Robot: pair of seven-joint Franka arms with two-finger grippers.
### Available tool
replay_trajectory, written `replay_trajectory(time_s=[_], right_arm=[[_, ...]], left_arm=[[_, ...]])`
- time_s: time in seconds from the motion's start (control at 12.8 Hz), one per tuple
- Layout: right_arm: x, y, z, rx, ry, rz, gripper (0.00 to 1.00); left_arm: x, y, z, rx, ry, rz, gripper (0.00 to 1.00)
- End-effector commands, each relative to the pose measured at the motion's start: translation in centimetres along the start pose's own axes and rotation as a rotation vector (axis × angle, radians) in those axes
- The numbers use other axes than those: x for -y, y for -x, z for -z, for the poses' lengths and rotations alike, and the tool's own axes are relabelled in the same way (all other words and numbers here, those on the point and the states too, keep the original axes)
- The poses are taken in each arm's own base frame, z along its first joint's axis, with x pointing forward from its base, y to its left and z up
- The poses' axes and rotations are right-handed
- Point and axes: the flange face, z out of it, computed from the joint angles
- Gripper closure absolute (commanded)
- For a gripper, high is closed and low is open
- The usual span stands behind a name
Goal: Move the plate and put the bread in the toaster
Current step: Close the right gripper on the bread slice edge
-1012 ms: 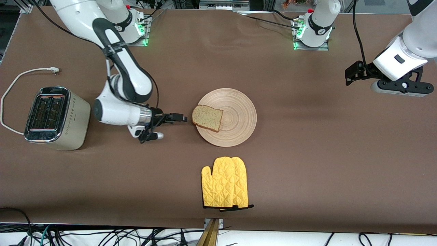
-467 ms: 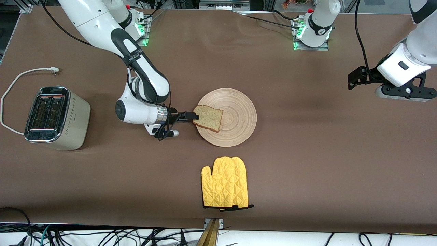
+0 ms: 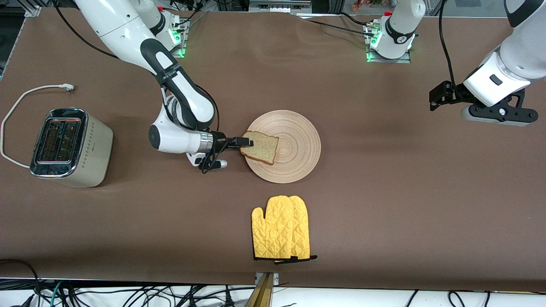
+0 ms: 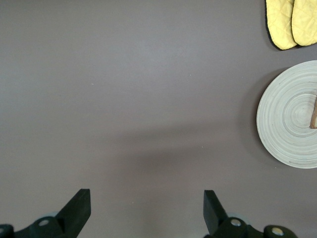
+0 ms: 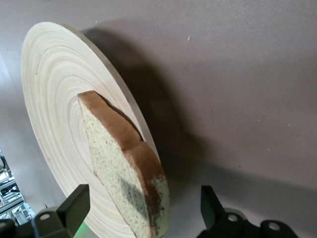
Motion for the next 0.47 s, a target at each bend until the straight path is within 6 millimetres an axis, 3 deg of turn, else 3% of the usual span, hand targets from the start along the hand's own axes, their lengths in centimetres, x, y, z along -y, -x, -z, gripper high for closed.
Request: replay_trajectory(time_s=[0.0,0.16,0.23,0.31,0.39], right_arm=[[-0.19,0.54,-0.35,0.004,-0.017,0.006,0.28],[-0.22,0.66,-0.46,0.013,-0.018,0.006,0.61],[-0.2,0.75,-0.54,0.022,-0.02,0.006,0.72],[-0.08,0.73,-0.44,0.021,-0.021,0.008,0.8],[0.17,0.68,-0.19,0.017,-0.023,0.012,0.81]], left_arm=[[0.04,0.19,0.65,-0.003,-0.038,0.008,0.0],[0.04,0.19,0.65,-0.003,-0.038,0.008,0.0],[-0.04,0.2,0.65,-0.003,-0.038,0.008,0.0],[-0.06,0.15,0.57,-0.001,-0.036,0.008,0.0],[-0.06,0.2,0.65,-0.003,-0.037,0.006,0.0]])
